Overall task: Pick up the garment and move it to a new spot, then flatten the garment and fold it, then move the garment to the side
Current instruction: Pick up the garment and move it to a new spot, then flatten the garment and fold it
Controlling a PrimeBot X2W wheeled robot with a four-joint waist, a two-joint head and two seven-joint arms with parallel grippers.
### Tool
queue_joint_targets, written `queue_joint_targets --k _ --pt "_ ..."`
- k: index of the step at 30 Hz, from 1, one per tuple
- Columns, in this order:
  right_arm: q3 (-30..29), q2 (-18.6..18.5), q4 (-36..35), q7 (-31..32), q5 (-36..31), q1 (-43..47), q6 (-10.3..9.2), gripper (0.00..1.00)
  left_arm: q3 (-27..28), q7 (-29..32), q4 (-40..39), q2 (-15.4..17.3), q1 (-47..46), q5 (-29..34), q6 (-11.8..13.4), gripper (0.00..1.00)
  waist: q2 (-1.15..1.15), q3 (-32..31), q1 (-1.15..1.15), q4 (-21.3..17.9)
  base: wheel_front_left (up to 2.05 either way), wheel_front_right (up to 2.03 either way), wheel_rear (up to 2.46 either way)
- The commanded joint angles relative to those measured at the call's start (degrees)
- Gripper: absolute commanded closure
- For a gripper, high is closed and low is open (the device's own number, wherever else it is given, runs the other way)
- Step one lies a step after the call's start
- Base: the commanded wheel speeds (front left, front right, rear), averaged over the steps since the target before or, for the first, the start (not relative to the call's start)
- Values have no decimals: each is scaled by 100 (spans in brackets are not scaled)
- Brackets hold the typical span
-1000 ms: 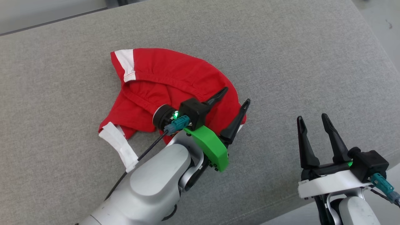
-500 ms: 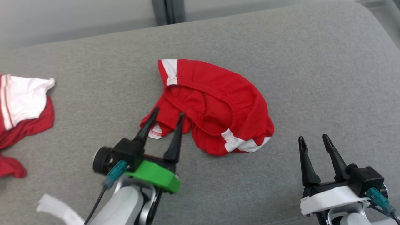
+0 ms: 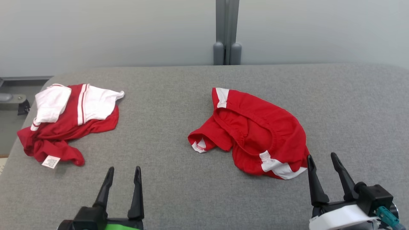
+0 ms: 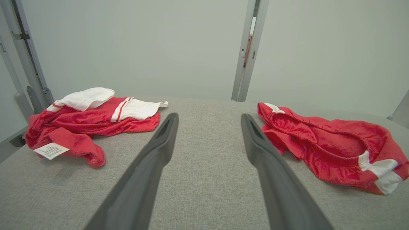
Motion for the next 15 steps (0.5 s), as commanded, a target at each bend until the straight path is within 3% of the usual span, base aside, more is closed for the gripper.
queue_joint_targets --k 1,7,15 --pt "5 -13 -21 -4 -10 199 -7 0 42 -3 51 -47 199 142 -80 0 0 -433 0 305 0 0 0" --pt "128 -14 -97 -4 -69 565 -7 0 121 -3 -10 -186 525 717 -159 0 0 -677 0 293 0 0 0" --pt "103 -14 -136 -4 -104 657 -7 0 128 -2 -12 -234 527 845 -183 0 0 -737 0 193 0 0 0"
